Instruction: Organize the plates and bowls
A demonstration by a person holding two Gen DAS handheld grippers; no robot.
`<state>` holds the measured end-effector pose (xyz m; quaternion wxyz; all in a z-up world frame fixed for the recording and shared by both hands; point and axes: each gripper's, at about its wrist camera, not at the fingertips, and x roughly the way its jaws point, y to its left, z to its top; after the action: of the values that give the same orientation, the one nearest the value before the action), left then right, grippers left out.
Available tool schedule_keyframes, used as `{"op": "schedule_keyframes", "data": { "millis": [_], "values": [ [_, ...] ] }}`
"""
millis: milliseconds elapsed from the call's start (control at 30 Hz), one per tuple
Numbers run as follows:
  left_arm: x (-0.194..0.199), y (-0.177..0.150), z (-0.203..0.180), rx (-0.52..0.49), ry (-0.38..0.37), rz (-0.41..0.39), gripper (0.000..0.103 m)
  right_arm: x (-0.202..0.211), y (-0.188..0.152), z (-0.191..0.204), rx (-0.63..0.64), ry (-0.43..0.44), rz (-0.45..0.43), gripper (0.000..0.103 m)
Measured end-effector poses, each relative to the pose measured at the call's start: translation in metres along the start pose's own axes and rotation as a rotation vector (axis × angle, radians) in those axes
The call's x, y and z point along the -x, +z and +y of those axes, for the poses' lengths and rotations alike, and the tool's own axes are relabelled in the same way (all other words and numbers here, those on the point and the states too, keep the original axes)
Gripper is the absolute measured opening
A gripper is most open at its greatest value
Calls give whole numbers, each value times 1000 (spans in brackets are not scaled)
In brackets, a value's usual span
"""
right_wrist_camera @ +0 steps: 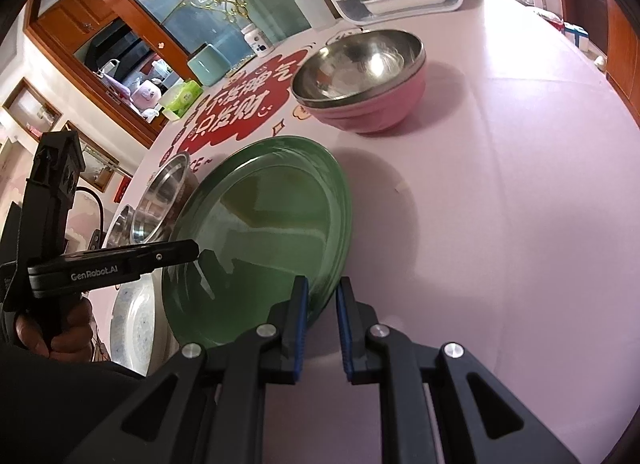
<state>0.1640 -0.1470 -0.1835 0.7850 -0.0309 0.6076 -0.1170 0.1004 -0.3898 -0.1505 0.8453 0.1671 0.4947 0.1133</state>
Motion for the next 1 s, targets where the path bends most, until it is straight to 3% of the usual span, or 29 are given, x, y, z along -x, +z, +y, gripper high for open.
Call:
{"op": "schedule_keyframes", "data": {
  "millis": [467,1000],
  "values": [
    [44,-28,2,39,-2,-100,30,22,-3,22,89,29,-43,14],
    [74,-68,19,104,10,-159,30,34,-16,50,177,66,-49,14]
  ]
}}
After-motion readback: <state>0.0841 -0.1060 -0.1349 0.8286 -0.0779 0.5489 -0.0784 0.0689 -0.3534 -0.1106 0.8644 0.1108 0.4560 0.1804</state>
